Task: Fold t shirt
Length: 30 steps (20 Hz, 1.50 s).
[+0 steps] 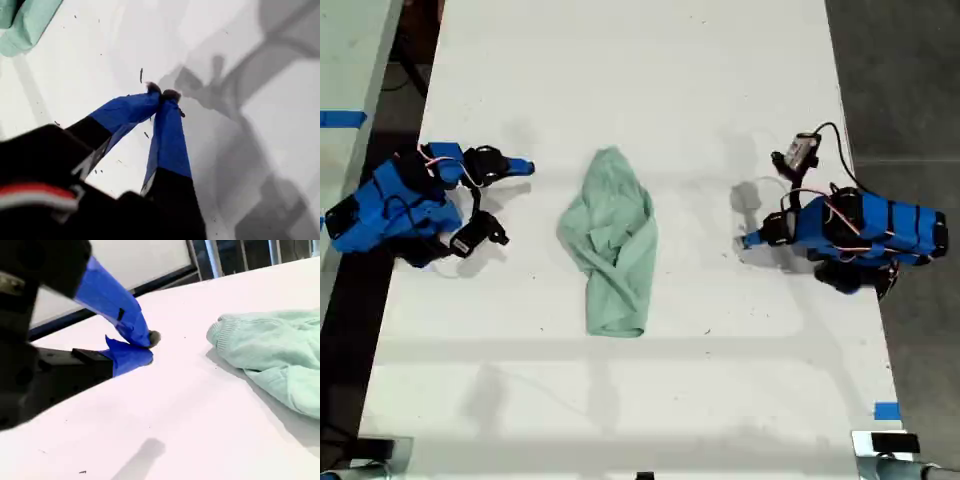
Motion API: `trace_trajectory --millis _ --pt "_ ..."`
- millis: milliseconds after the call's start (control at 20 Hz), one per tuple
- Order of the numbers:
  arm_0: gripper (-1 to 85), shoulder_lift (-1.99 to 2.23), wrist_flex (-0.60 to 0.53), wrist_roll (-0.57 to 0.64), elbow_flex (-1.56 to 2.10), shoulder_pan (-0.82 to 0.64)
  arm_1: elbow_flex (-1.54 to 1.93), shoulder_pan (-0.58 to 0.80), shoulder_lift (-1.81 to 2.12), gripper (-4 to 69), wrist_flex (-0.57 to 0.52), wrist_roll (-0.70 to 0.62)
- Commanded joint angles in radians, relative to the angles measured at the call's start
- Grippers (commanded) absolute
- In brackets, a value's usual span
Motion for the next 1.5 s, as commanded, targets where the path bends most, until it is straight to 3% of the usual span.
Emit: trace_trajectory --millis 0,1200,1300,1400,1450 --pt "-0.3 0.008 -0.011 0.012 0.012 0.012 0.040 0.003 0.012 1.5 0.003 0.014" --pt "-0.3 0.006 -0.017 0.015 -0.014 0.034 0.008 0.002 0.009 1.5 0.005 -0.008" --pt "-0.3 -0.127 -0.031 -0.071 -0.133 0.121 -0.110 0.006 -0.121 1.5 0.044 0.014" --pt "-0.3 -0.558 -0.052 -0.210 -0.411 0.235 -0.347 -0.057 -0.546 1.4 -0.091 0.072" --pt "-0.3 -0.758 -0.023 -0.296 -0.578 0.314 -0.549 -0.121 -0.839 1.2 -0.107 0.112"
